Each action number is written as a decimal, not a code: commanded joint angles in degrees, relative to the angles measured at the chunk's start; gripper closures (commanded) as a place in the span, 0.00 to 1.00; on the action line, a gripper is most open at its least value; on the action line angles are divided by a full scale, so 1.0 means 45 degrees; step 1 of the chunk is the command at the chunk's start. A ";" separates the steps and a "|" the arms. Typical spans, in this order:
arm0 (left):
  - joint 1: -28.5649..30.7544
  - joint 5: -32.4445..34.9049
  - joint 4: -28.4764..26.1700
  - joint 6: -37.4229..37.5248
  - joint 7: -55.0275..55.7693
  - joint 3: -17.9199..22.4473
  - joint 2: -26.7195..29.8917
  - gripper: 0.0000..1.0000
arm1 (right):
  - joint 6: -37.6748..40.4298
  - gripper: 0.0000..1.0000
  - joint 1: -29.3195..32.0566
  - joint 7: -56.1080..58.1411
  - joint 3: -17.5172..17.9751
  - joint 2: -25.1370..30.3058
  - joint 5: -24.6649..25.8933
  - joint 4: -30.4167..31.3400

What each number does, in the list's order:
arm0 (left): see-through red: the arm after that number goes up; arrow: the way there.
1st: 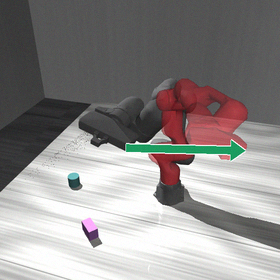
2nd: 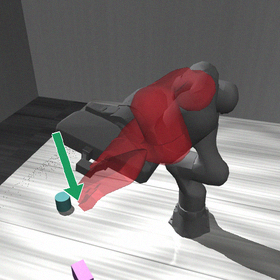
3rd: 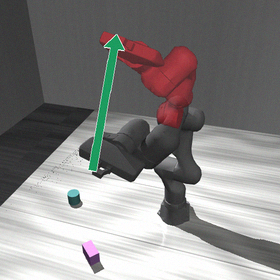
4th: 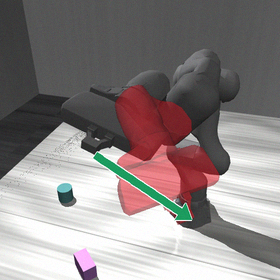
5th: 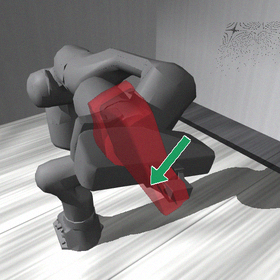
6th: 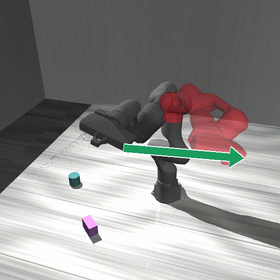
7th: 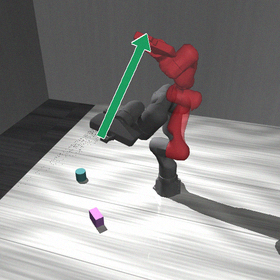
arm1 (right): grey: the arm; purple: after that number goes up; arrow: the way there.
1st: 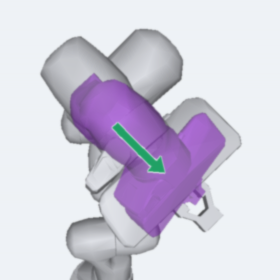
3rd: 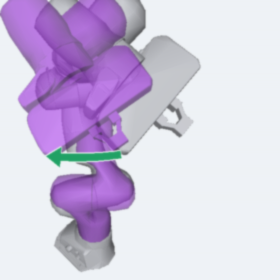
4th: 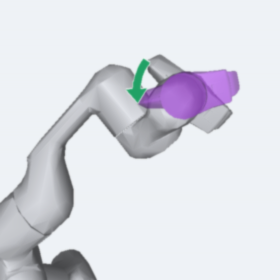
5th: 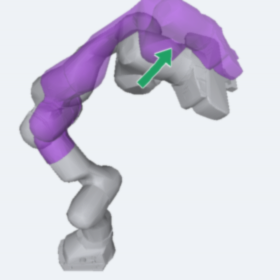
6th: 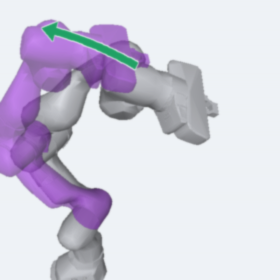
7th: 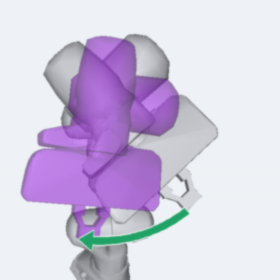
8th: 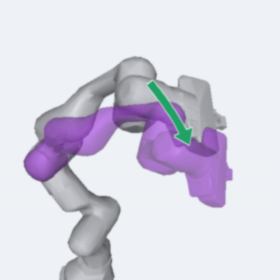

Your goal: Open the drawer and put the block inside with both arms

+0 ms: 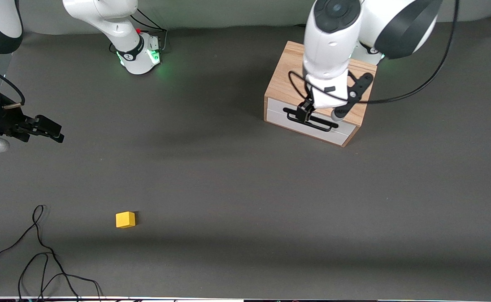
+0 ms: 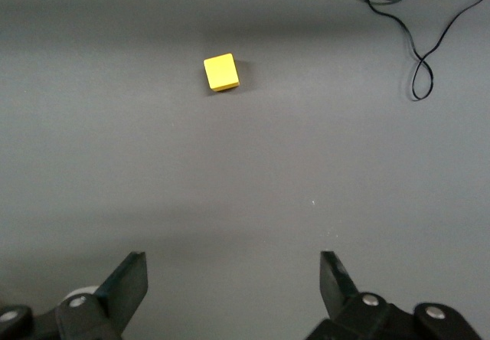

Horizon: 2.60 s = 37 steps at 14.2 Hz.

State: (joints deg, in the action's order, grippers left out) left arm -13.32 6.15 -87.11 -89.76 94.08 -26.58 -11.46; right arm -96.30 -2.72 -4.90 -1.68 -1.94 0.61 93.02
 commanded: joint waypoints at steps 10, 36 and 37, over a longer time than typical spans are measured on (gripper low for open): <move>-0.0166 -0.0331 -0.0931 -0.1007 0.2200 0.0185 -0.1103 0.00 | 0.0170 0.00 -0.0079 0.1010 -0.0251 -0.0563 0.0020 -0.0299; 0.0420 0.0235 -0.4392 -0.5171 0.1789 0.0243 -0.2569 0.00 | -0.2956 0.00 0.0076 0.2709 -0.0056 -0.4919 -0.1327 -0.1940; 0.0401 0.0235 -0.4391 -0.5190 0.1789 0.0243 -0.2589 0.00 | -0.2976 0.00 0.0095 0.2709 -0.0056 -0.5016 -0.1327 -0.1940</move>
State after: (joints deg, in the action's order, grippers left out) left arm -11.32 6.30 -106.84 -112.20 102.48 -25.40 -22.93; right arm -110.13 -2.52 5.27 -1.64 -22.94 -3.80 86.08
